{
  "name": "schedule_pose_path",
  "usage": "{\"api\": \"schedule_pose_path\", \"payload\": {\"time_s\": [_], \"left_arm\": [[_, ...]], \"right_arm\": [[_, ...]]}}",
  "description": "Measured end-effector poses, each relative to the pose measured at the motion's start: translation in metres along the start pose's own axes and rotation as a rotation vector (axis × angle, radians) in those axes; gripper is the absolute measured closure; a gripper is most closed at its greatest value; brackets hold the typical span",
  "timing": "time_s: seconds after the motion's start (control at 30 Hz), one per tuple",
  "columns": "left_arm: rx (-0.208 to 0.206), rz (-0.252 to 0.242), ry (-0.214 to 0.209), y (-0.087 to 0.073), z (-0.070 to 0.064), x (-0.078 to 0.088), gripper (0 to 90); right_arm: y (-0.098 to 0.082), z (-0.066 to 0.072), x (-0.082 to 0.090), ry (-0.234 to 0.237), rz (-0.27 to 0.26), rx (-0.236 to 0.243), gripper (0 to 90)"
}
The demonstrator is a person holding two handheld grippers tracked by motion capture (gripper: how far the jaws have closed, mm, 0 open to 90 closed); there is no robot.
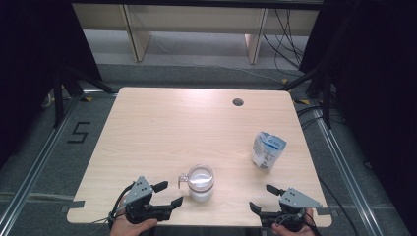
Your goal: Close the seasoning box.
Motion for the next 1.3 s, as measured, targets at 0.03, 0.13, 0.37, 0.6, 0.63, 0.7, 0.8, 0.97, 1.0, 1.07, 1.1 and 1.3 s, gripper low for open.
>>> {"api": "schedule_pose_path", "payload": {"time_s": [0.03, 0.13, 0.37, 0.6, 0.63, 0.7, 0.8, 0.97, 1.0, 1.07, 1.1, 1.3], "left_arm": [[0.006, 0.001, 0.008, -0.001, -0.001, 0.000, 24.8], [-0.012, 0.012, 0.008, -0.004, -0.001, 0.001, 24.7], [-0.003, 0.020, 0.006, -0.009, 0.000, 0.001, 24.3], [-0.026, 0.040, 0.007, -0.016, 0.000, 0.001, 23.9], [-0.031, 0.044, 0.003, -0.017, 0.000, 0.001, 23.7], [-0.026, 0.062, 0.017, -0.020, 0.000, 0.001, 23.3], [-0.027, 0.068, 0.008, -0.025, -0.002, -0.002, 22.7], [-0.048, 0.102, 0.006, -0.032, -0.005, -0.006, 20.0], [-0.057, 0.118, 0.019, -0.033, -0.005, -0.006, 19.8], [-0.053, 0.121, 0.005, -0.035, -0.007, -0.007, 19.4], [-0.073, 0.131, 0.008, -0.036, -0.007, -0.007, 19.1], [-0.076, 0.164, -0.001, -0.045, -0.013, -0.011, 16.4]], "right_arm": [[0.000, -0.001, 0.000, -0.002, -0.010, 0.019, 15.7], [0.001, -0.001, 0.000, -0.001, -0.008, 0.007, 15.7], [0.001, 0.001, -0.002, 0.009, -0.015, 0.023, 15.7], [0.000, -0.001, 0.001, -0.006, 0.002, 0.038, 15.7], [0.000, 0.001, 0.001, 0.000, 0.007, 0.025, 15.7], [-0.001, 0.002, 0.003, 0.009, 0.014, 0.009, 15.7], [-0.002, 0.004, 0.003, 0.017, 0.016, 0.018, 15.8], [-0.005, 0.006, 0.005, 0.030, 0.051, 0.011, 15.9], [-0.006, 0.006, 0.005, 0.017, 0.044, 0.025, 15.8], [-0.006, 0.008, 0.007, 0.016, 0.051, 0.018, 15.9], [-0.006, 0.007, 0.007, 0.013, 0.048, 0.038, 15.9], [-0.011, 0.009, 0.009, 0.020, 0.094, 0.032, 16.0]]}}
Point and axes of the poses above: each handheld gripper's, and its own axes: x roughly backward along the jaws, y roughly out of its top, z roughly to its left, the point moved 3 cm from there along -x, roughly forward along the jaws, and after that the axes turned 6 degrees about x, right-handed, at the moved point
